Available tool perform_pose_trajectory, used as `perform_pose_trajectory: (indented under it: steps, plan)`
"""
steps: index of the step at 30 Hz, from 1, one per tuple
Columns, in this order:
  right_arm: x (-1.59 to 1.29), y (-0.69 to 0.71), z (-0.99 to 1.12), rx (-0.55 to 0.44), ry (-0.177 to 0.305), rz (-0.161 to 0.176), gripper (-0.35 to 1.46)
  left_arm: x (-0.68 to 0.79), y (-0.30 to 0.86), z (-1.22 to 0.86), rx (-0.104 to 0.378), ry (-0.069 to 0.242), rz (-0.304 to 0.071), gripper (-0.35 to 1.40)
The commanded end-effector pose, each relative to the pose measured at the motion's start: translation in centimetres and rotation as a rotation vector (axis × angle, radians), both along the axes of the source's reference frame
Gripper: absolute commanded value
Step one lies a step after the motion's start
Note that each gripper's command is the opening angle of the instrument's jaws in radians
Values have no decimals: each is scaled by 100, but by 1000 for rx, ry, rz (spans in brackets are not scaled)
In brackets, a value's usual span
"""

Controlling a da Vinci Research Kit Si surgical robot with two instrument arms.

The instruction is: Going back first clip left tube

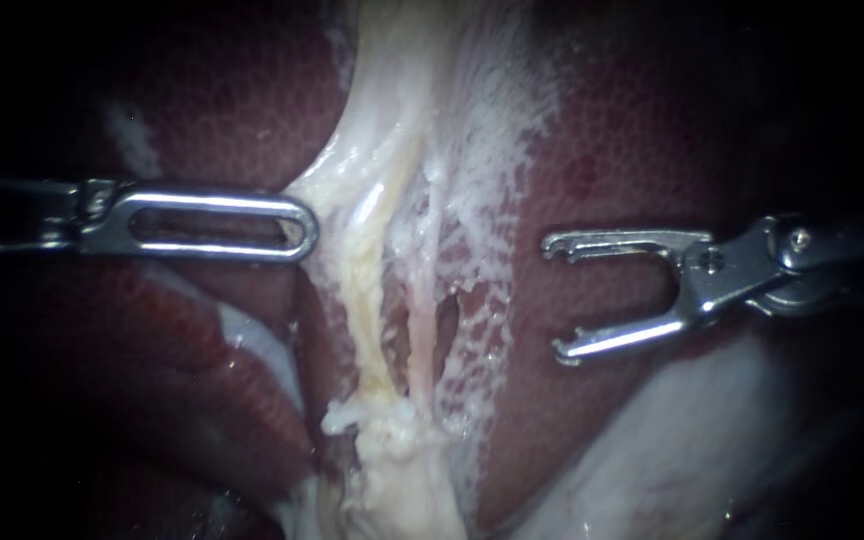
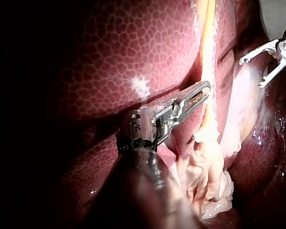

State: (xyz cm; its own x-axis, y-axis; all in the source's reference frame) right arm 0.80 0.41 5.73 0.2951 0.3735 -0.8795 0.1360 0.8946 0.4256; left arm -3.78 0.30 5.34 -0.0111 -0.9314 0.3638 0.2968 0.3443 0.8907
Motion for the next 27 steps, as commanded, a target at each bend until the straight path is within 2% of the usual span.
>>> perform_pose_trajectory:
  steps: [1,9,12,21,27]
  plan:
    - [0,-1,-1,0,1,1,60,-2,-2,2,-1,-1,2,-35]
    - [-2,-1,-1,0,1,0,60,-7,-3,8,-4,3,2,-35]
    - [-3,-1,-1,0,1,0,60,-12,-6,12,-24,7,4,-35]
    - [-6,-3,-1,-1,2,-2,60,-29,-19,42,-53,17,1,-35]
    - [-8,-5,-3,-1,3,-3,60,-41,-25,54,-60,18,2,-35]
